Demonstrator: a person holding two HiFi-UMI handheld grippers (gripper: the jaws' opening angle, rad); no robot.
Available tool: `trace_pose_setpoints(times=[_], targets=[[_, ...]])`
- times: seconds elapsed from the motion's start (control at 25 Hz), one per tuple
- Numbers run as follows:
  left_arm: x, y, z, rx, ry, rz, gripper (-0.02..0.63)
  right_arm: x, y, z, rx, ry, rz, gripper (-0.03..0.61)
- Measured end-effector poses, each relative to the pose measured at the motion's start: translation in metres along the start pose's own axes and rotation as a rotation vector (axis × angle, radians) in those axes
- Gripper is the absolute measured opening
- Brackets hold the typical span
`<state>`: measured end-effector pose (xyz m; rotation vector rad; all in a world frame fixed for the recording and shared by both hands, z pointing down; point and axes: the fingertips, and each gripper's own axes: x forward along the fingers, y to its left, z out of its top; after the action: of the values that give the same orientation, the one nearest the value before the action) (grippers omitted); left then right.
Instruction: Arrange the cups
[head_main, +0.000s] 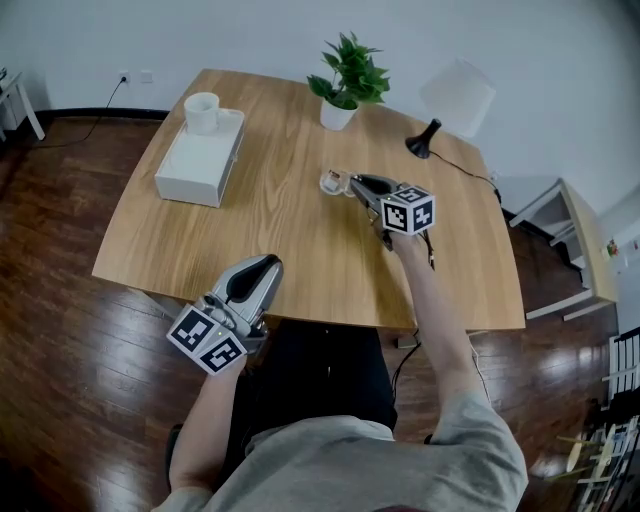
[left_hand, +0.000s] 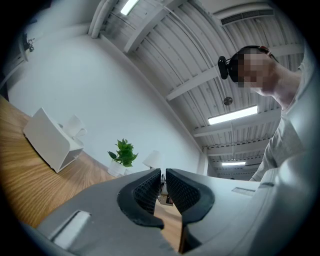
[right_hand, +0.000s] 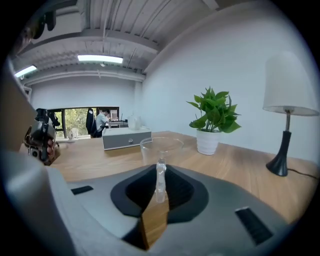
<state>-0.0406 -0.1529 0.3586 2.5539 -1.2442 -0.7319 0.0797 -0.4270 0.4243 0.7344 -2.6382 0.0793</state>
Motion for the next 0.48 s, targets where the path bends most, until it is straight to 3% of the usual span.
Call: trace_pose_setpoints(times=[0.2, 0.48], targets=[[0.000, 0.005, 0.005, -0.002, -0.018, 0.018, 0.021, -0.003, 0.029, 0.015, 0.067, -0.062, 0.072, 0.064], [-0.008, 0.019, 0.013, -0.024, -0.067, 0.067, 0.021, 0.014, 0.090, 0.053, 0.023, -0.100, 0.224, 0.064]])
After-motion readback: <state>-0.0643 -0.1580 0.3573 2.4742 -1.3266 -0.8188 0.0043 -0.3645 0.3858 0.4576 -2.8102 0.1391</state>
